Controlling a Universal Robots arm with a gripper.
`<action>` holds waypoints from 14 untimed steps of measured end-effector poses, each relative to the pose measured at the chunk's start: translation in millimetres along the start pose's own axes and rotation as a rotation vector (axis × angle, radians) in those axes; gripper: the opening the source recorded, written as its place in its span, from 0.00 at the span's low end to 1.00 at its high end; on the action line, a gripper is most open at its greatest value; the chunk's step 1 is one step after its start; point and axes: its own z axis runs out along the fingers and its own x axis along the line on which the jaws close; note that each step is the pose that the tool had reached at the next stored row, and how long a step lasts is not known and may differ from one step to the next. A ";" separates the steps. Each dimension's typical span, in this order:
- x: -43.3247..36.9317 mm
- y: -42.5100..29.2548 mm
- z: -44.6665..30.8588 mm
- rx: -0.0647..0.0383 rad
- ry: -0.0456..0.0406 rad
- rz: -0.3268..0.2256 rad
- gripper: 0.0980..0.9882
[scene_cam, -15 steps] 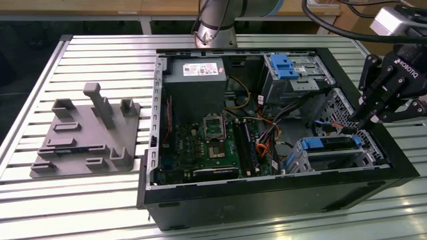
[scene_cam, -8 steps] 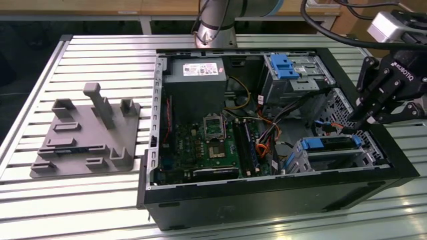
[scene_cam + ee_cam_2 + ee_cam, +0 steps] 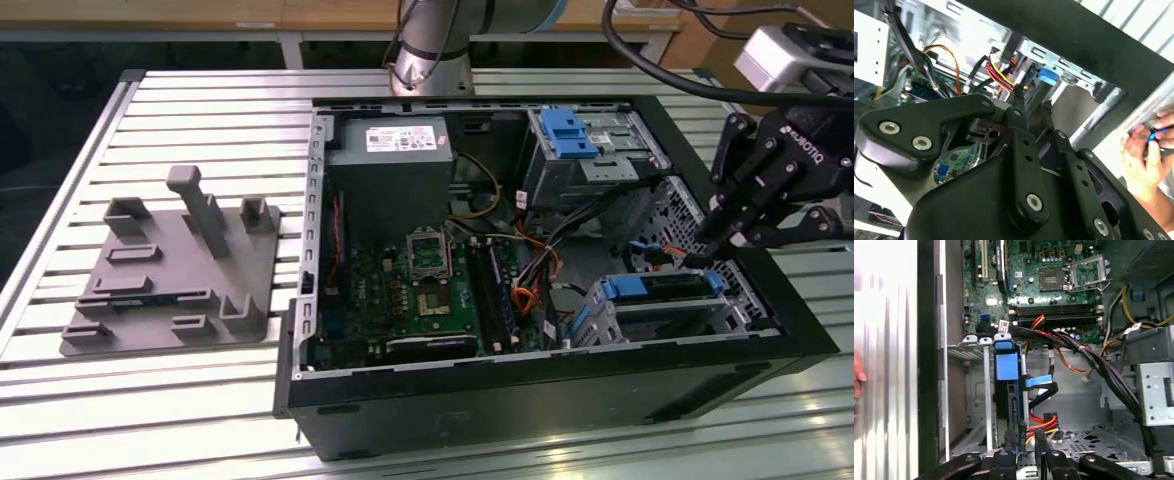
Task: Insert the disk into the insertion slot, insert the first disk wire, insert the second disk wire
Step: 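Insert the first disk wire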
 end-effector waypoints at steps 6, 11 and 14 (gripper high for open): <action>-0.1 -0.2 1.2 -0.005 -0.0056 -0.001 0.22; -0.2 -1.9 2.6 -0.005 -0.0055 -0.001 0.22; -0.2 -2.0 3.4 -0.005 -0.0057 0.001 0.22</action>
